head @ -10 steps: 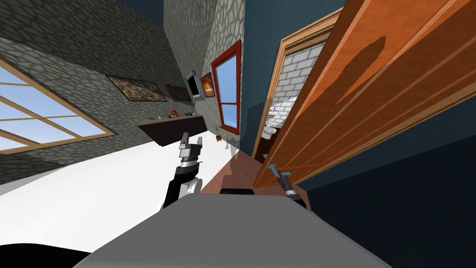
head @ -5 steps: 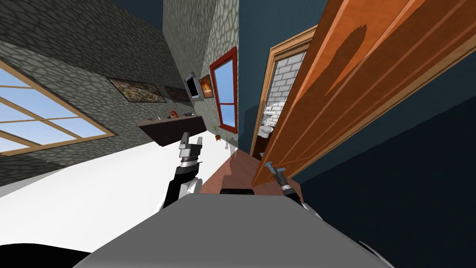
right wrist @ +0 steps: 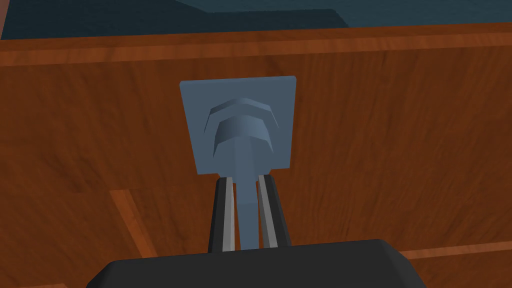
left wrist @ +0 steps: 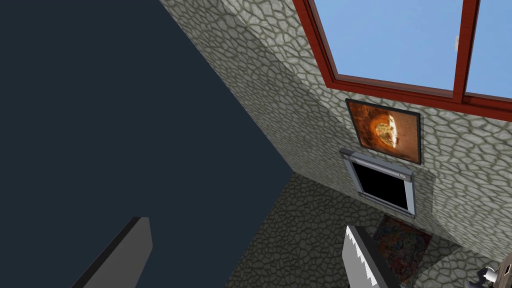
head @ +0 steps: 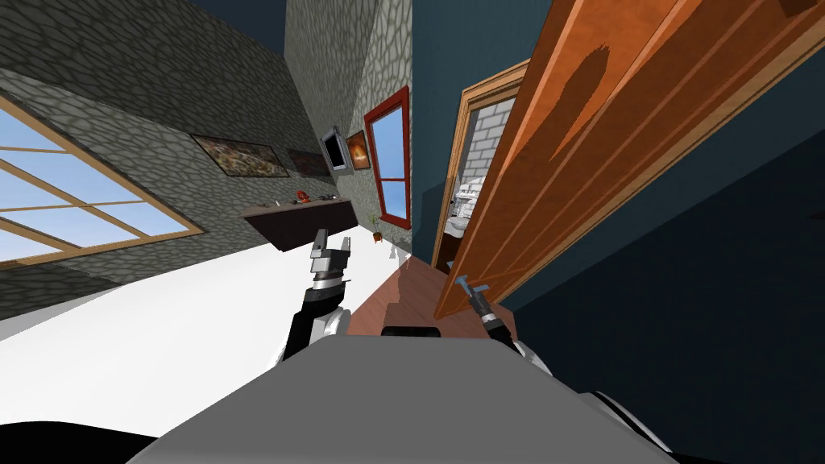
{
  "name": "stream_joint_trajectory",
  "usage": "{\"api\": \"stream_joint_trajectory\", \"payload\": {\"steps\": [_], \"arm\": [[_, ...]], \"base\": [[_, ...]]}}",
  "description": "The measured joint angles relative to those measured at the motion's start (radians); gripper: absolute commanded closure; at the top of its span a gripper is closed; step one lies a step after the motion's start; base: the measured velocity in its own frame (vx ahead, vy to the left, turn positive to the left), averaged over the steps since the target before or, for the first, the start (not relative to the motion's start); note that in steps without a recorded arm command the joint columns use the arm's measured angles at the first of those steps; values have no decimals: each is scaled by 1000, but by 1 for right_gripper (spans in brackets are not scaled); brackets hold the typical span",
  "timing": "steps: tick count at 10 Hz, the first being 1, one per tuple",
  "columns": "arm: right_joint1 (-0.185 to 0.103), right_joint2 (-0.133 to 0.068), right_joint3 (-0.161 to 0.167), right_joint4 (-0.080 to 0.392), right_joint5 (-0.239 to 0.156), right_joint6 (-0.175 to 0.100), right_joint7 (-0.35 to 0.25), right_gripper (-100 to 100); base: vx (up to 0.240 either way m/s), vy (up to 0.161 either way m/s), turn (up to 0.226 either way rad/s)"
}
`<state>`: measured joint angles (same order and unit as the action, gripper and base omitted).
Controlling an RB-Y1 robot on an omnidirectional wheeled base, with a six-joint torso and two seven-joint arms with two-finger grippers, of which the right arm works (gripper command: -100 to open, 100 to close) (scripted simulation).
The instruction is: Pull the door open
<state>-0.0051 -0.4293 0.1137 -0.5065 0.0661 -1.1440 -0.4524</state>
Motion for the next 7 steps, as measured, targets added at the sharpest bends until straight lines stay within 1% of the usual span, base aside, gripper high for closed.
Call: {"api": "stream_joint_trajectory", "payload": {"steps": [1, 2, 3, 4, 5, 6, 7], "arm": [[-15, 3, 3, 21, 9, -9, -2, 100], [-71, 11, 9, 95, 26, -34, -7, 100], [-81, 13, 11, 106, 35, -43, -10, 100], [-66, 12, 12, 81, 37, -33, -12, 100], [-55, 12, 13, 61, 38, -21, -12, 100], [-54, 13, 18, 34, 54, 0, -20, 100], [-76, 21, 22, 58, 64, -5, -21, 100]], "base": [[-123, -103, -30], [-109, -86, 21], [-48, -39, 4], [-14, -8, -19], [-57, -102, -48], [-65, -101, 19], [-20, -28, 30]]}}
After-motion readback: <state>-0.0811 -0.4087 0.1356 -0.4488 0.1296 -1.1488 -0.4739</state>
